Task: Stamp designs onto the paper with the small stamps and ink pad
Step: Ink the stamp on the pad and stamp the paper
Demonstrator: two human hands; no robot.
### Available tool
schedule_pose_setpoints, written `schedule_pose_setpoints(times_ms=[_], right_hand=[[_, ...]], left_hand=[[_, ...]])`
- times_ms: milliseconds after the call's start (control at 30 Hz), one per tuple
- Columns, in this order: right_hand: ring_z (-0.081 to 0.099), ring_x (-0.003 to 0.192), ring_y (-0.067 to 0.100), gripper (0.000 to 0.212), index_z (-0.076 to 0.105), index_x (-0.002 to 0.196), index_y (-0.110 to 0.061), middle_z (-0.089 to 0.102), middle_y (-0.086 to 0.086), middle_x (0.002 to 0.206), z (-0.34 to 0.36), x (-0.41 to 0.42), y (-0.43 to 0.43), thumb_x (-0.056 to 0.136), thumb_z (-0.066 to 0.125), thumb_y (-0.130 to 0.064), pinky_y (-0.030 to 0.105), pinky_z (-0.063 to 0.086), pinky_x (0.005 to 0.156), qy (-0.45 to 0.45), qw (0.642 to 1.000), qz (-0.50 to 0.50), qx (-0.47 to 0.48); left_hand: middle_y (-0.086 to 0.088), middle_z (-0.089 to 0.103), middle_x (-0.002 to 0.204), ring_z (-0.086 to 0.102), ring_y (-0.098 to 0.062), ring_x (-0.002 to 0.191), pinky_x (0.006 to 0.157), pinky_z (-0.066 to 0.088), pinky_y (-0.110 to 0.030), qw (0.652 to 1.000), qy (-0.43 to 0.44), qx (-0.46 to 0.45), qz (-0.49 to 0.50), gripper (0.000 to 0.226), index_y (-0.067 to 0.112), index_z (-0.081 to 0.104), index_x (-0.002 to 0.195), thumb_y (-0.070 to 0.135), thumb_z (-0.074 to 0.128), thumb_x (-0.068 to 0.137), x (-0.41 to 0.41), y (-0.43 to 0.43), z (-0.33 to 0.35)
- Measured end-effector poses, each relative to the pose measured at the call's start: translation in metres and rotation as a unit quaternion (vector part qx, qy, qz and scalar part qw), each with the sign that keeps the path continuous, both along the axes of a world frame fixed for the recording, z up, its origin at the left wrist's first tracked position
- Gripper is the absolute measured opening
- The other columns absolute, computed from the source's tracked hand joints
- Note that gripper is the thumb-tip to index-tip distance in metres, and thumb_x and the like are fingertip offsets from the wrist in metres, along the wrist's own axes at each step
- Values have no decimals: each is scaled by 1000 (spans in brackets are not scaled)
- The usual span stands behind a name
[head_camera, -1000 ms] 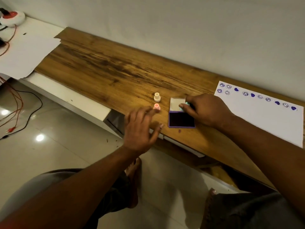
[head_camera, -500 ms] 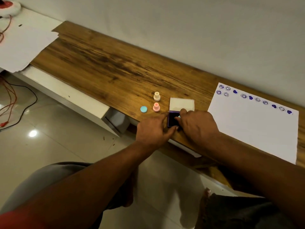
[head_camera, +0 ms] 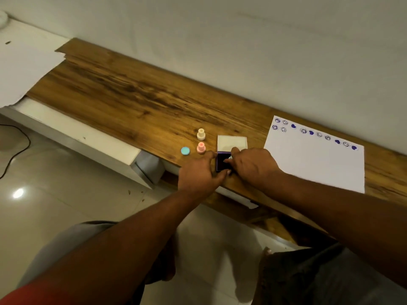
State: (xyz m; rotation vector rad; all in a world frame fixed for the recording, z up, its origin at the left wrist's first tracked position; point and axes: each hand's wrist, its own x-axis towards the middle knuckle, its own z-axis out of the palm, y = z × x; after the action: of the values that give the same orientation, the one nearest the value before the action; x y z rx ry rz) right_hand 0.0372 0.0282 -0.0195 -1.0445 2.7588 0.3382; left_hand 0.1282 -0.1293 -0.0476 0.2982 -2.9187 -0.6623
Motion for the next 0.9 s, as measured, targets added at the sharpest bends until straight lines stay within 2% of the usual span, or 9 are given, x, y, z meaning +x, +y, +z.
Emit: schedule_pose_setpoints(times_ms=[100,200,267,300,433,500,567,700,900], right_hand=[[68,89,29,51,61,122,-17,72,11,100,6,2,28,107,31,-54,33,44,67,-6,978,-98,-182],[65,77,23,47,67,88,-25,69,4,78,22,-21,73,106,37,-56,30,43,68,-118,847,-278,-438],[59,71,20,50,65,83,-25,64,0,73,27,-39,106,104,38,-61,32,44,69,-152,764,-374,-504],[57,70,20,51,65,83,-23,62,0,72,26,-46,122,103,38,-61,34,44,69,-153,746,-401,-510],[68,84,31,45,70,88,-19,68,4,76,11,-77,167,107,41,-48,35,45,79,-72,808,-384,-442],[70,94,33,39,74,94,-22,75,10,88,5,-88,175,108,43,-42,32,45,80,-41,829,-362,-425],[69,94,33,43,75,97,-19,76,13,95,-3,-95,178,109,41,-43,31,44,78,-23,845,-350,-403],[63,84,30,50,67,87,-13,73,15,89,-12,-107,172,109,38,-47,32,34,69,18,881,-315,-352],[64,78,40,49,59,83,-15,68,17,78,-12,-130,157,106,39,-53,34,32,60,109,935,-234,-244]], left_hand=[[19,49,64,47,3,57,48,27,-18,999,6,31,4,71,35,58,130,85,54,81,7,-1,0],[17,53,63,49,4,55,49,31,-18,997,44,58,-4,69,33,58,128,85,54,83,12,5,3],[16,57,71,51,3,60,52,31,-16,994,87,59,-42,61,27,64,123,77,57,88,6,17,8],[13,62,78,54,2,66,55,32,-16,990,110,55,-70,56,25,66,120,72,60,89,-1,26,12],[5,66,130,60,-15,116,87,46,-31,969,107,-39,-220,54,27,68,128,67,60,93,-42,70,30],[3,55,152,50,-20,138,109,41,-45,962,61,-83,-254,67,27,60,143,72,54,94,-59,94,35],[0,41,165,39,-24,150,120,31,-50,953,13,-132,-273,78,26,49,154,76,46,95,-77,118,35],[-6,20,174,23,-28,159,124,24,-56,937,-80,-195,-280,89,22,30,163,80,33,96,-105,146,30],[-9,24,173,29,-32,156,123,24,-55,924,-148,-210,-282,92,20,32,163,82,31,95,-116,156,13]])
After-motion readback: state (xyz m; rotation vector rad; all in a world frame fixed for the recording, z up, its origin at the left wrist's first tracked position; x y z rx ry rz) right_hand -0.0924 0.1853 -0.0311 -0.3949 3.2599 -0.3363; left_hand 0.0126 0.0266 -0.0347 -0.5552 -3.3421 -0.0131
